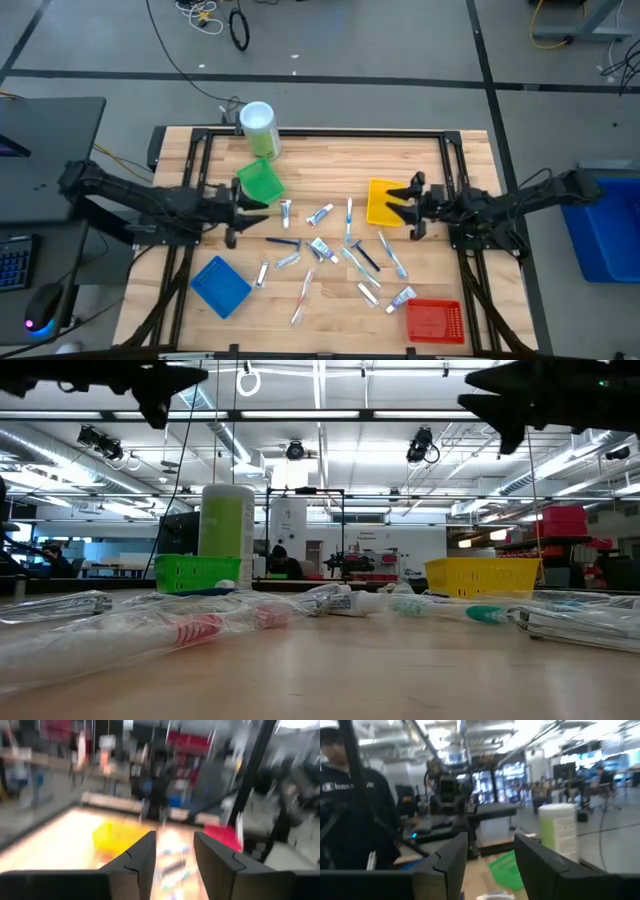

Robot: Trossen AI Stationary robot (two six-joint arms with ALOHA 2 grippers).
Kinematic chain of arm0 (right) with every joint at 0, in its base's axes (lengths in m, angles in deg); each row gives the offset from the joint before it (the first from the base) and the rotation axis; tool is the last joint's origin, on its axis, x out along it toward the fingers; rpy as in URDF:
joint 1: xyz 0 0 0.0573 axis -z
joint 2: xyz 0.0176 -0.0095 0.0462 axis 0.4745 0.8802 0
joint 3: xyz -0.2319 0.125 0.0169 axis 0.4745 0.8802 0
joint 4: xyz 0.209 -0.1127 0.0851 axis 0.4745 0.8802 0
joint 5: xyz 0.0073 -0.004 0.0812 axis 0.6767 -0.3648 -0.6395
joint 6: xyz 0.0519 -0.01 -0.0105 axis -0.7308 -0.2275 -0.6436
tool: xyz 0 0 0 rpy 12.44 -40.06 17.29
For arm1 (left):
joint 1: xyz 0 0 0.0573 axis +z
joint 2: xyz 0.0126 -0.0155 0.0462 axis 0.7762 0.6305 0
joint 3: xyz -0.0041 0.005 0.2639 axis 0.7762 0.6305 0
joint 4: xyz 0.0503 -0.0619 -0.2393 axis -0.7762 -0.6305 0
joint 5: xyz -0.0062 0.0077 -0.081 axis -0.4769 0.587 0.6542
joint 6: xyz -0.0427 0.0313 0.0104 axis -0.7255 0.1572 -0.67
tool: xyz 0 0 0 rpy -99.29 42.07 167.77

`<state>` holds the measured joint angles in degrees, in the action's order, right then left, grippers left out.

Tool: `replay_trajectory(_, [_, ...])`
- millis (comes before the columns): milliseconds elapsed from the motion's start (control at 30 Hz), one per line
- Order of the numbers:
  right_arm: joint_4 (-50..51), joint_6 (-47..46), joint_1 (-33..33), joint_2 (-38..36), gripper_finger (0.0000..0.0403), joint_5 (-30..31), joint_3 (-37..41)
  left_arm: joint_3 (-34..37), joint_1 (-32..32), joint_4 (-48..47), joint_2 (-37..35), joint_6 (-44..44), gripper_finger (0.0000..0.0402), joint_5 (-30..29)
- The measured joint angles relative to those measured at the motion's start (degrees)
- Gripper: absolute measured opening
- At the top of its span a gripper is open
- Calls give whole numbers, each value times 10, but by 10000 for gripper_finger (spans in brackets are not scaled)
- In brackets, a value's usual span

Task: Pick & Place Travel size toiletries
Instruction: Put the toothpaste into the blue bin

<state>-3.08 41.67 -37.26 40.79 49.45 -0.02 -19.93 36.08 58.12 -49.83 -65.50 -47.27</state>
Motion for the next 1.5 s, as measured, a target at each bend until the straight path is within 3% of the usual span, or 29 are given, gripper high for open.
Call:
replay_trajectory(167, [6,20,0,100,181,-4,-61,-67,0,-150,80,-88,175,-61])
replay_trajectory(267, [11,43,0,146,188,19,-77,-79,0,-156,138,-127,181,-33])
replay_trajectory(400, [13,43,4,191,203,77,-79,-88,0,-158,218,-199,177,-45])
replay_trajectory(567, [13,19,20,225,223,77,-79,-122,0,-167,312,-239,172,-55])
replay_trajectory(800, [14,20,42,235,247,76,-79,-222,4,-282,419,-279,180,-113])
replay_trajectory(900, [16,20,48,235,254,76,-79,-247,3,-288,458,-276,178,-132])
replay_trajectory(1167, [39,20,56,235,248,76,-79,-257,5,-304,526,-438,176,-167])
replay_trajectory(1500, [36,57,56,235,225,76,-79,-257,13,-361,552,-635,173,-180])
